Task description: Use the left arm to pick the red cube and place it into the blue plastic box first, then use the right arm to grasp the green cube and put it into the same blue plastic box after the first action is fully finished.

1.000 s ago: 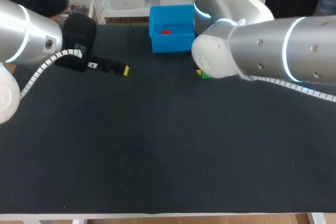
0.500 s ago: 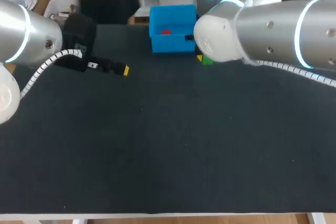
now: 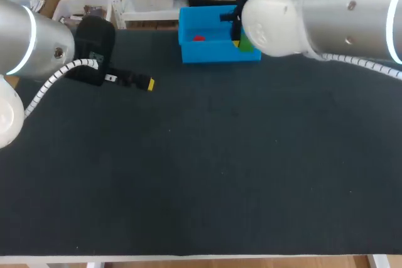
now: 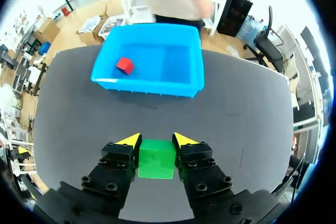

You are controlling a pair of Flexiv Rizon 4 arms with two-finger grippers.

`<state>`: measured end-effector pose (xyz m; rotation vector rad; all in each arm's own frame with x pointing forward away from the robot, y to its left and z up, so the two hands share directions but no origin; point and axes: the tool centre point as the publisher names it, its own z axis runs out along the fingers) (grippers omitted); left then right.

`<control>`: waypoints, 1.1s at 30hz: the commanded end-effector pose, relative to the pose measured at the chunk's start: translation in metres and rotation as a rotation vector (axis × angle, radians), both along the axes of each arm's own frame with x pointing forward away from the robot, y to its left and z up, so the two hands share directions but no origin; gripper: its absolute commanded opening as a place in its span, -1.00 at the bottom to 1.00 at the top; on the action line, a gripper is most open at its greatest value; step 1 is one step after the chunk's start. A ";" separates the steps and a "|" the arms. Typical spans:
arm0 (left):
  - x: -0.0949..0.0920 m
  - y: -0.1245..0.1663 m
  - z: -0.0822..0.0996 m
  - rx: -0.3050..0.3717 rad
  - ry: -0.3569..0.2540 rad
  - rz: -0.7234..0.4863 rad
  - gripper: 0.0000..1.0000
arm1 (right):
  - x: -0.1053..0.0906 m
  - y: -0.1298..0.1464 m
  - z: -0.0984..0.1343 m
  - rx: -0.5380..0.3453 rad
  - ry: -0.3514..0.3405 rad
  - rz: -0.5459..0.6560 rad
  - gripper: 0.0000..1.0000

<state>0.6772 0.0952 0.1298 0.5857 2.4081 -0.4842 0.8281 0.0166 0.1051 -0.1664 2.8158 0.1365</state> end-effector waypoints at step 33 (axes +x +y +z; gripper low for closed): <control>0.001 0.002 -0.001 -0.006 -0.001 -0.006 1.00 | 0.069 0.001 -0.004 0.148 -0.257 0.085 -1.00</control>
